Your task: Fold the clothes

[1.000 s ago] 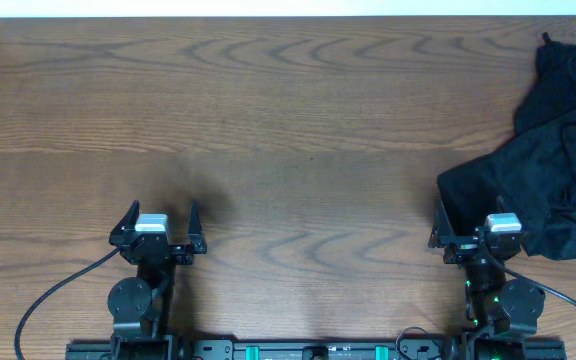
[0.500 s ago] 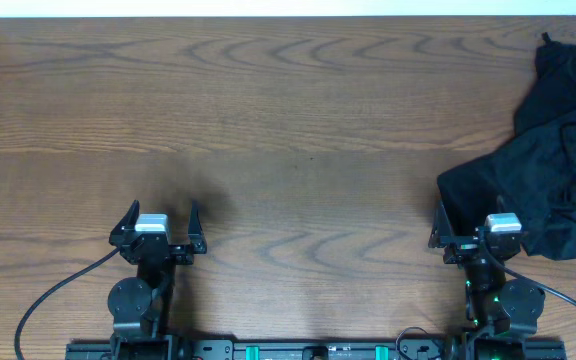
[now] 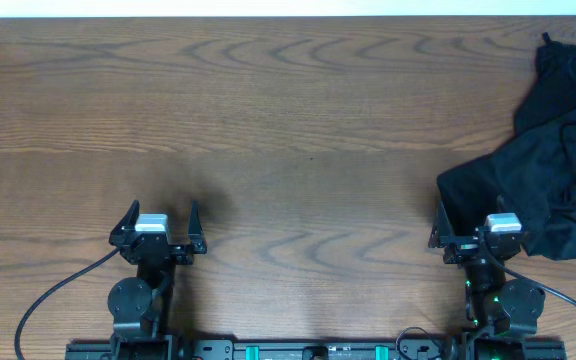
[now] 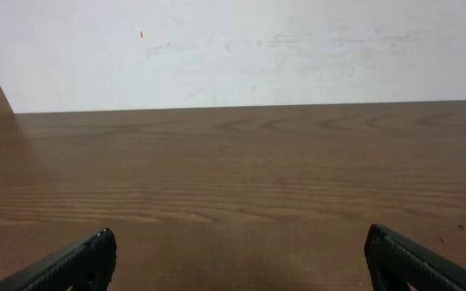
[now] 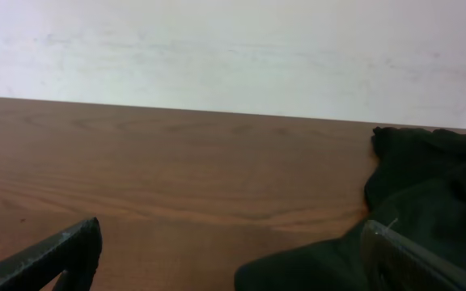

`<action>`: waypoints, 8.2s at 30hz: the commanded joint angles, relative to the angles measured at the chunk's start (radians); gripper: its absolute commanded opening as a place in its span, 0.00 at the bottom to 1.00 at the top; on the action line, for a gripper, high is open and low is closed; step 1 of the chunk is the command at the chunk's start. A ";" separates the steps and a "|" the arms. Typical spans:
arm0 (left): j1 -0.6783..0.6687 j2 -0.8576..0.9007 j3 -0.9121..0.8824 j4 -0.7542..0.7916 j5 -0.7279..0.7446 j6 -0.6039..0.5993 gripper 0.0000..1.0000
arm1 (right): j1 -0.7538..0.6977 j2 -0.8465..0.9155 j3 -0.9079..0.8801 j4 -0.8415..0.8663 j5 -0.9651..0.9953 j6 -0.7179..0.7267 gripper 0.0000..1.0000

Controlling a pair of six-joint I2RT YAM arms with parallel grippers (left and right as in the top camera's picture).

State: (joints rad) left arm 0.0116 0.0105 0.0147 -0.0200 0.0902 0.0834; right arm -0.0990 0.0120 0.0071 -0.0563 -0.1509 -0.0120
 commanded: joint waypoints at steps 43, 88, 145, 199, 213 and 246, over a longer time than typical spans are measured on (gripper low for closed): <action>0.005 0.000 -0.011 -0.043 0.014 0.010 0.98 | -0.012 -0.005 -0.002 -0.004 -0.010 -0.012 0.99; 0.005 0.000 -0.011 -0.043 0.014 0.010 0.98 | -0.012 -0.005 -0.002 -0.004 -0.010 -0.012 0.99; 0.005 0.000 -0.011 -0.043 0.014 0.010 0.98 | -0.012 -0.005 -0.002 -0.004 -0.010 -0.012 0.99; 0.005 0.000 -0.011 -0.043 0.014 0.010 0.98 | -0.012 0.151 0.270 0.194 -0.024 0.264 0.99; 0.005 0.000 -0.011 -0.043 0.014 0.010 0.98 | -0.206 1.047 0.851 -0.278 0.442 0.116 0.99; 0.005 0.000 -0.011 -0.043 0.014 0.010 0.98 | -0.504 1.359 0.946 -0.019 0.265 0.069 0.98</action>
State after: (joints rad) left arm 0.0116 0.0113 0.0193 -0.0265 0.0906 0.0834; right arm -0.5667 1.3827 0.9348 -0.0940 0.1871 0.1020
